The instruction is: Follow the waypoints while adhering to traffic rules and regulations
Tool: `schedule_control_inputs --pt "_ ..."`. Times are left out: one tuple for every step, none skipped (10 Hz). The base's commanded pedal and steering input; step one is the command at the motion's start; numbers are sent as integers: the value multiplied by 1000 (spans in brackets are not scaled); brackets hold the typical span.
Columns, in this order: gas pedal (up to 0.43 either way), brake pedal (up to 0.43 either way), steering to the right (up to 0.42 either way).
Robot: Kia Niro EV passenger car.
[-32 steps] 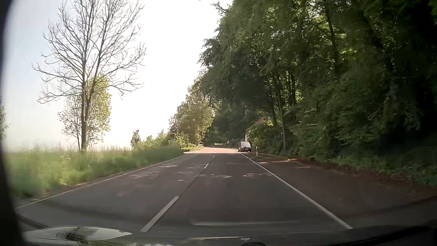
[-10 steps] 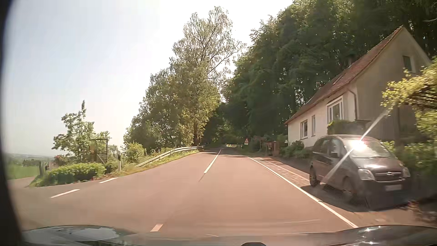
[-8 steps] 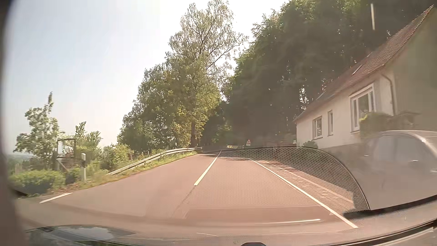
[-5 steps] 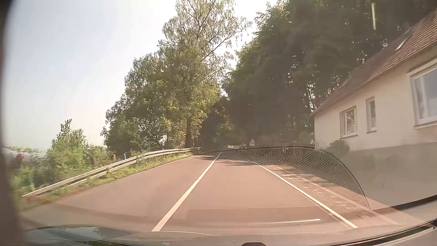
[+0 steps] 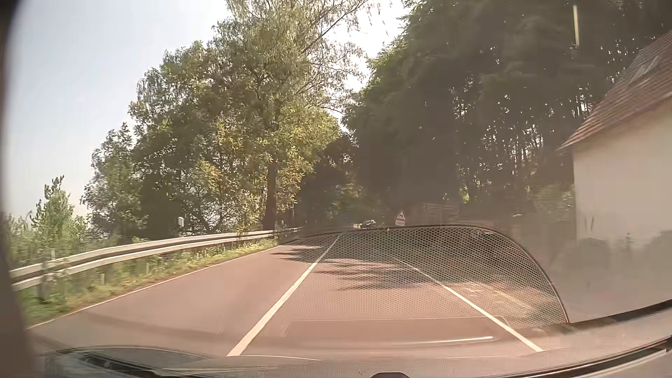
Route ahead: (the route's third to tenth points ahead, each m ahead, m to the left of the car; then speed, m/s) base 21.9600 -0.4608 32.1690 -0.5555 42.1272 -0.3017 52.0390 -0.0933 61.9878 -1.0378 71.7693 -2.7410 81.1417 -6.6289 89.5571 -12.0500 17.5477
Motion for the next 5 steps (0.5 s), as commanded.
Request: schedule_control_inputs --pt "248 0 -3" --pt "228 0 -3" --pt "177 0 -3" --pt "98 0 -3" --pt "47 0 -3"
